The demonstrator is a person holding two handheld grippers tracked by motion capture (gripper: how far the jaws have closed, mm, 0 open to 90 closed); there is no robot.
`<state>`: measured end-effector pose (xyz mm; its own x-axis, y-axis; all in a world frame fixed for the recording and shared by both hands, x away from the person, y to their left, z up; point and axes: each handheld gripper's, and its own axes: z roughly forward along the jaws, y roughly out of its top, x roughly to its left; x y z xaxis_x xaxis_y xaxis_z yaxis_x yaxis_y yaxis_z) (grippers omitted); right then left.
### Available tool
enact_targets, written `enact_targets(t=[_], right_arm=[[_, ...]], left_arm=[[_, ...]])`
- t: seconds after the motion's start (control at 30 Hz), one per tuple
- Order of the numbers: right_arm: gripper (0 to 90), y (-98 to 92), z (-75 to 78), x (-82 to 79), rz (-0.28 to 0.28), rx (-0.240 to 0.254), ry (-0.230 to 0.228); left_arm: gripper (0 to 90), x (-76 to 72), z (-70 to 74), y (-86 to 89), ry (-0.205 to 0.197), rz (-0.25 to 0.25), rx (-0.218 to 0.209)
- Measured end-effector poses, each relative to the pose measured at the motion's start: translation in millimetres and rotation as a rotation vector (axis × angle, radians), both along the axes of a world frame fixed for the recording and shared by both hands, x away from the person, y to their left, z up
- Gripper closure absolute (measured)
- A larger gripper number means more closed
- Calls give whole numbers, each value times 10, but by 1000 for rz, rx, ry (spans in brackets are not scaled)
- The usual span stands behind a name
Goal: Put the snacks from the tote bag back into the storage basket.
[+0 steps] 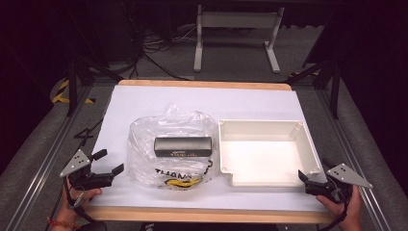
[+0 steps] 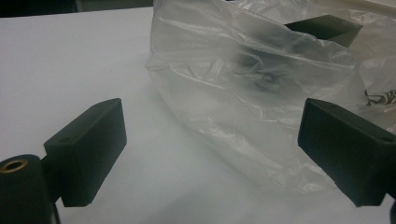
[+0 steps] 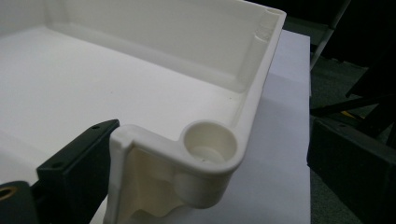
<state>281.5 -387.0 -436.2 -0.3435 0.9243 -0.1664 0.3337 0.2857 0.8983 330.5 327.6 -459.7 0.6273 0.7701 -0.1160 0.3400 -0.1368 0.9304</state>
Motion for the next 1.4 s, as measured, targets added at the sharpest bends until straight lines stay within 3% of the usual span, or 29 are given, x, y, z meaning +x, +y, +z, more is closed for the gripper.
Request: enact_targets(t=[0.3,0.77,1.4], right_arm=[[43,3,68,-36,9,6,-20],[52,46,195,-46,41,8,-8],[180,188,451,-98,129,1,-49]], left_arm=[[88,-13,2,9,-11,-14,1],[88,-16,5,11,-13,-14,9],[89,-12,0,3,-17,-10,6]])
